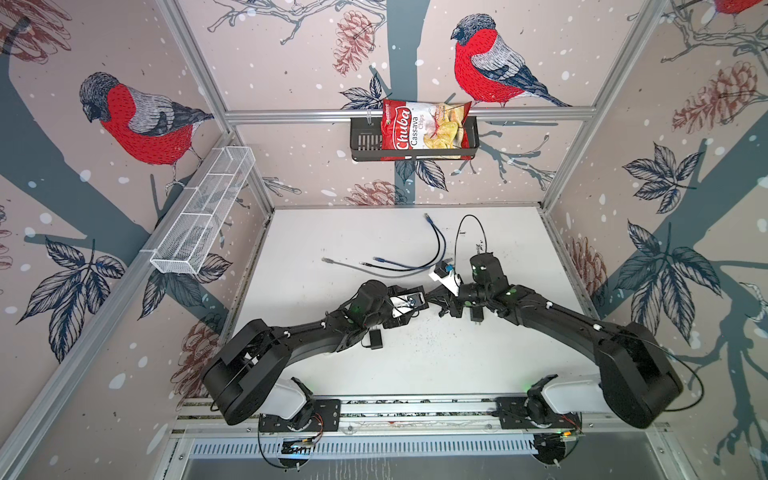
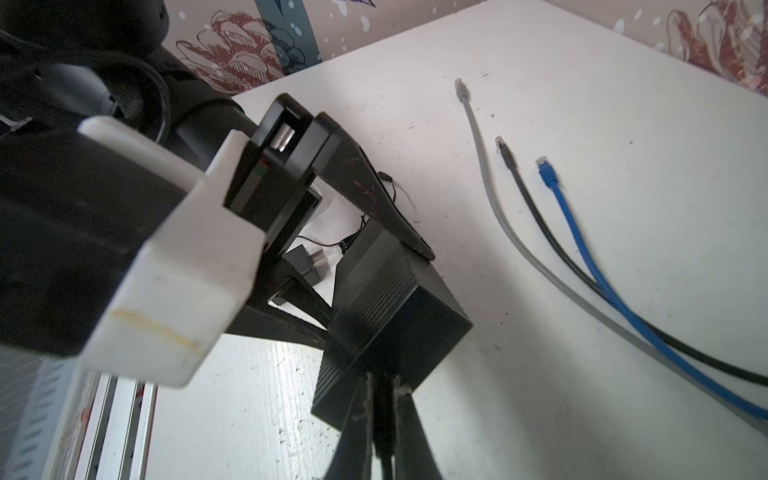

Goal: Insert the plug into the switch port
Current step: 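Push the barrel plug down into the box's top port with the right gripper, then open the right gripper and draw it back while the left gripper holds the box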

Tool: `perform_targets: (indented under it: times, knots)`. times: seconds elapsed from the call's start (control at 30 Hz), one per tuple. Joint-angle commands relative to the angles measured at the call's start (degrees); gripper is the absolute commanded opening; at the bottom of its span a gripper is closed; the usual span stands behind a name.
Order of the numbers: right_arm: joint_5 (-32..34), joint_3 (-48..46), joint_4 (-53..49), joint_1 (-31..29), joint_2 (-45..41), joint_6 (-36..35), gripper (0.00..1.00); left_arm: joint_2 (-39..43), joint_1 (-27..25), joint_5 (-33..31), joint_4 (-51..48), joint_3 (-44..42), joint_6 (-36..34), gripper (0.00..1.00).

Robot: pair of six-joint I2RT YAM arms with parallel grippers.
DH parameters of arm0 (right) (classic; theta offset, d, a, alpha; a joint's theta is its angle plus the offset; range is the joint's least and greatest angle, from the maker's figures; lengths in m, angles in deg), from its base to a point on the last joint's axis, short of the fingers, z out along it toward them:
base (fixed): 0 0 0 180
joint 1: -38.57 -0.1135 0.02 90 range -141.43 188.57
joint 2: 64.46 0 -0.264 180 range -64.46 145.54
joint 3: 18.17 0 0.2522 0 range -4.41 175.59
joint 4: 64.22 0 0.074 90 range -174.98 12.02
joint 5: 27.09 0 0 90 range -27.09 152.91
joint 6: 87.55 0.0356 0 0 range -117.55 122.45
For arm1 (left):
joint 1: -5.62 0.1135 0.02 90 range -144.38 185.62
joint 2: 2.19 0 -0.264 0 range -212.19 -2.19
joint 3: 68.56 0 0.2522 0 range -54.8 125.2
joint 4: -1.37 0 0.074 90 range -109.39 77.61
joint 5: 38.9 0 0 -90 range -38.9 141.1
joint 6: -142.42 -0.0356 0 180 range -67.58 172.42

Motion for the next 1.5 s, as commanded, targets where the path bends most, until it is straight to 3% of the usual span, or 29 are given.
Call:
perform_targets:
  times: [0.0, 0.47, 0.97, 1.0, 1.03, 1.07, 1.3, 1.47]
  knots:
    - [3.2, -0.9, 4.7, 1.1, -0.6, 2.8, 0.11, 1.3, -1.1, 11.9, 21.2, 2.0, 0.8, 0.17]
    - [4.9, -2.9, 6.0, 5.1, -3.1, 4.8, 0.27, 0.5, -1.3, 10.0, 10.9, 1.3, -1.5, 0.17]
    - [6.7, -4.1, 8.7, 9.9, -3.9, 8.7, 0.52, -5.2, -1.7, 6.5, -8.1, 10.0, 4.1, 0.17]
    - [6.9, -4.3, 8.8, 10.1, -4.2, 8.7, 0.58, -5.5, -1.7, 6.2, -9.4, 10.8, 4.6, 0.16]
    - [7.6, -4.6, 8.9, 10.3, -4.5, 8.9, 0.94, -5.8, -1.6, 6.1, -10.8, 11.4, 5.1, 0.17]
    - [8.2, -4.8, 8.9, 10.4, -4.6, 9.2, 1.0, -6.1, -1.7, 5.8, -11.8, 12.0, 5.7, 0.17]
    - [12.9, -7.3, 10.8, 12.2, -7.4, 12.7, 1.0, -9.9, -1.7, 4.2, -22.0, 18.4, 12.2, 0.17]
    - [23.7, -9.8, 13.0, 13.3, -11.4, 18.1, 0.99, -16.3, -1.7, -0.3, -31.6, 25.1, 19.4, 0.18]
